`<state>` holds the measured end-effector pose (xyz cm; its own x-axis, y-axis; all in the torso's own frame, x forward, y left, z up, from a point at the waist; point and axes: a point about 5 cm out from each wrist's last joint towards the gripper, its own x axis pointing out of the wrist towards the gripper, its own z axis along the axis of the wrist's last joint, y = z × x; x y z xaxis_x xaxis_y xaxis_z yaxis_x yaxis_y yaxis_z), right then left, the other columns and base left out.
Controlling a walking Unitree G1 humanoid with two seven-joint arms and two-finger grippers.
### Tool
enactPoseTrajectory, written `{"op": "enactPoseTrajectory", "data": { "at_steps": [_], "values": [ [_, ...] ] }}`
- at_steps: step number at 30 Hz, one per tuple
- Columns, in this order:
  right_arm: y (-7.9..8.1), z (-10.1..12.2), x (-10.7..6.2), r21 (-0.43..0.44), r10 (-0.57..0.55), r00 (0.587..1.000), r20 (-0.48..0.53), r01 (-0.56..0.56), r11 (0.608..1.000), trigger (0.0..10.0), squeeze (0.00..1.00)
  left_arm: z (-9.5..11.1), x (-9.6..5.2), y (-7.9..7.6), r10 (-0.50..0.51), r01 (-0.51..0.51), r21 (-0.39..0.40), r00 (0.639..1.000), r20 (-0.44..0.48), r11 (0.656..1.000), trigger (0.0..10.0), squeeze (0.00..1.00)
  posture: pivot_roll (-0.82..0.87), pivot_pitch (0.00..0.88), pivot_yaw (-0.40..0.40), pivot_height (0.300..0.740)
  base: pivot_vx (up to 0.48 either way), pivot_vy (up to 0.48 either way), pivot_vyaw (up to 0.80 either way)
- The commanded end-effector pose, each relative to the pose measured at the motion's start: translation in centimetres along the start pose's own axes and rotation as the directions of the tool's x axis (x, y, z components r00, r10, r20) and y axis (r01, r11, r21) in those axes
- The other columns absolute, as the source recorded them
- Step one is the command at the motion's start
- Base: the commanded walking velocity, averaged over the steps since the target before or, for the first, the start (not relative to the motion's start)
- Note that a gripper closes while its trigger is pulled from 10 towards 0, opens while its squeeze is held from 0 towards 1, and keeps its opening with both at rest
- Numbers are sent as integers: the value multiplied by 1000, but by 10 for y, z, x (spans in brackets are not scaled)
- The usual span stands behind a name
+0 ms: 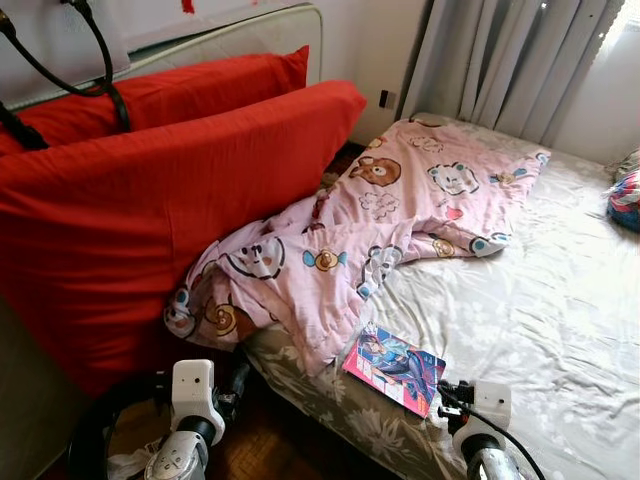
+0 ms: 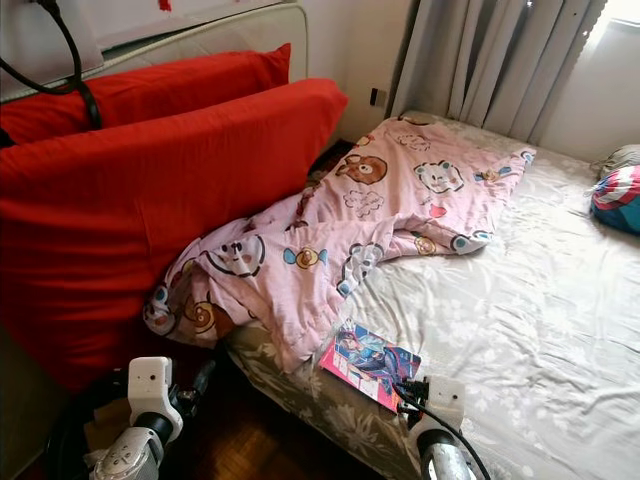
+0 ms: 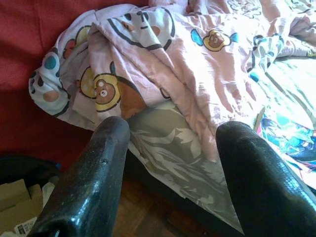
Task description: Clean up the room
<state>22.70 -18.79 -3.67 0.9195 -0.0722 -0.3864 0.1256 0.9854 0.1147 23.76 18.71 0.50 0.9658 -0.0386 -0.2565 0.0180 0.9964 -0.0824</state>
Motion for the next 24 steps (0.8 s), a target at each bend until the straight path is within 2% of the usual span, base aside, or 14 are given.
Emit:
{"op": "enactPoseTrajectory", "data": {
  "at_steps": [1, 3, 10, 13, 20, 22, 24],
  "values": [
    [-1, 2, 0, -13, -9, 1000, 10, 9, 1000, 10000, 0, 1, -1, -3, -14, 14, 3, 1000, 10, 1000, 10000, 0, -52, 42, -67, 740, 0, 0, 0],
    [-1, 1, 0, -36, -23, 1000, -6, 22, 999, 10000, 0, 1, -1, -3, -16, 16, 4, 1000, 9, 1000, 10000, 0, -54, 40, -65, 740, 0, 0, 0],
    [3, 4, -1, -32, -23, 999, 22, 24, 999, 10000, 0, 0, -1, -3, -19, 19, 7, 1000, 7, 1000, 10000, 0, -55, 43, -65, 695, 0, 0, 0],
    [4, 10, -2, -35, -20, 997, 73, 23, 999, 10000, 0, 0, -1, -4, -20, 20, 9, 1000, 5, 1000, 10000, 0, -57, 56, -68, 695, 0, 0, 0],
    [5, 10, -4, -44, -25, 998, 51, 27, 999, 10000, 0, -2, -4, -6, -17, 17, 4, 1000, -1, 1000, 10000, 0, -52, 72, -73, 695, 0, 0, 0],
    [8, 10, -4, -14, -23, 999, 45, 24, 1000, 10000, 0, -2, -4, -5, -14, 14, 4, 1000, -1, 1000, 10000, 0, -51, 77, -74, 680, 0, 0, 0],
    [8, 10, -4, -28, -19, 999, 41, 20, 999, 10000, 0, -2, -4, -5, -12, 12, 4, 1000, -1, 1000, 10000, 0, -50, 80, -75, 670, 0, 0, 0]
  ]
}}
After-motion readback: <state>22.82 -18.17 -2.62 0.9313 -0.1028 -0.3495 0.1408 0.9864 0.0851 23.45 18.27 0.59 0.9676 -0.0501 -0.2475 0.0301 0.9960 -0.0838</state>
